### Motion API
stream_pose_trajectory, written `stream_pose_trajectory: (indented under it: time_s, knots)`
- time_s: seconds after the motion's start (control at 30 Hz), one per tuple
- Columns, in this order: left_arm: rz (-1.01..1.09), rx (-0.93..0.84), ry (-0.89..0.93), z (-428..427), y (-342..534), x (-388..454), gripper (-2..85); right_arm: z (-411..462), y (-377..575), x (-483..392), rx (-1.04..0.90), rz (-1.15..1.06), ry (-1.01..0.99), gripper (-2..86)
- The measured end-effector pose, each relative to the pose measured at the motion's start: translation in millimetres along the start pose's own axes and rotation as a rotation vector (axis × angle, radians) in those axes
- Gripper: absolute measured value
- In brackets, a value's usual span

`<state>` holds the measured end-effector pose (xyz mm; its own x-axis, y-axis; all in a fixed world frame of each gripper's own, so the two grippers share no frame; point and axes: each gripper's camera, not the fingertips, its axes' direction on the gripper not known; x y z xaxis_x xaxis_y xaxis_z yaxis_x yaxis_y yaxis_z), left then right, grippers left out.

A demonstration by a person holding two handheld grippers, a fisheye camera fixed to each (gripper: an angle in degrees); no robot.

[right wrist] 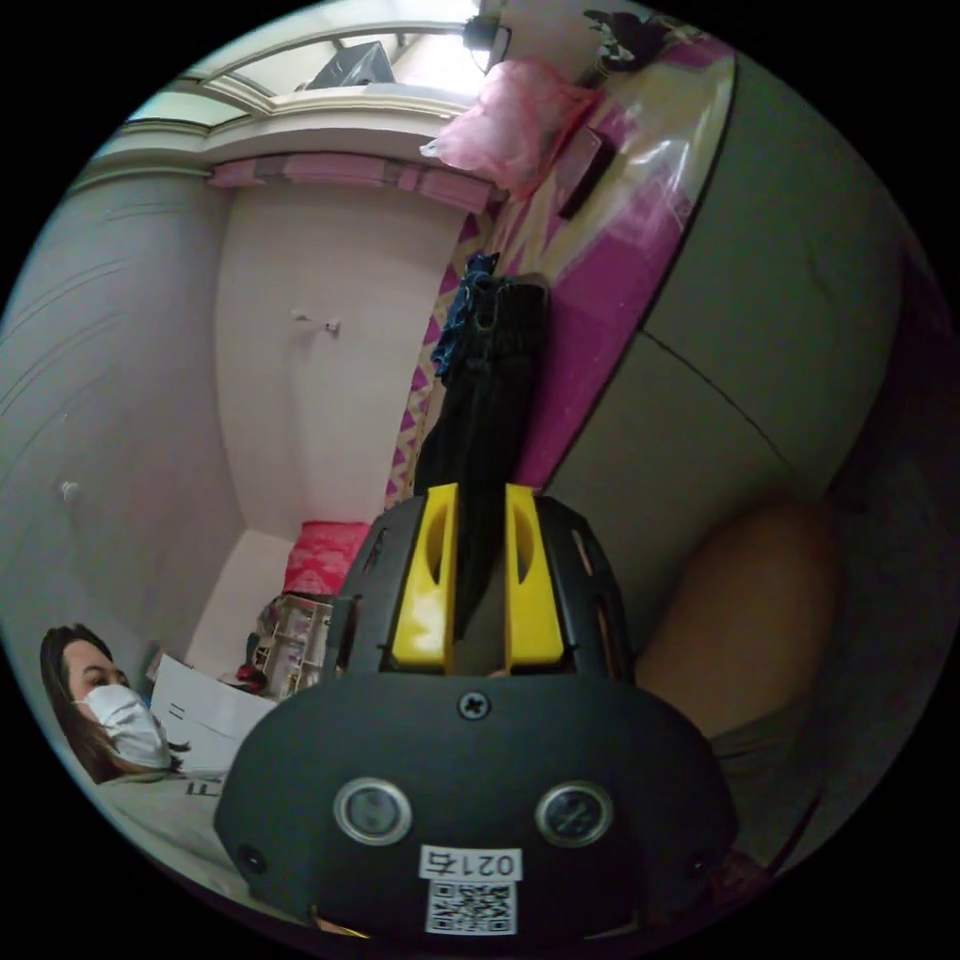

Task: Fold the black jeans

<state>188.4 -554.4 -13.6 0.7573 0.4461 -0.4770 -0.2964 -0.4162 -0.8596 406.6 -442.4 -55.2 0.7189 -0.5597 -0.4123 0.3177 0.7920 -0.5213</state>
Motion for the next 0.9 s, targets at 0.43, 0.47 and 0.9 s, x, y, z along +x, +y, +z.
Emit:
stream_pose_trajectory:
  time_s: [0.43,0.47,0.9]
  knots:
    - [0.031,-0.015,-0.028,24.9,-17.1,25.3,3.6,19.5,-32.5,-19.3,-0.008,-0.017,0.075,7.8]
    - [0.03,-0.006,-0.041,27.2,-19.0,28.1,0.6,21.8,-35.9,-21.3,-0.007,-0.01,0.078,6.3]
    - [0.29,-0.071,-0.03,58.7,-88.3,135.1,-0.9,20.9,-105.0,-70.5,-0.044,-0.041,-0.146,-0.2]
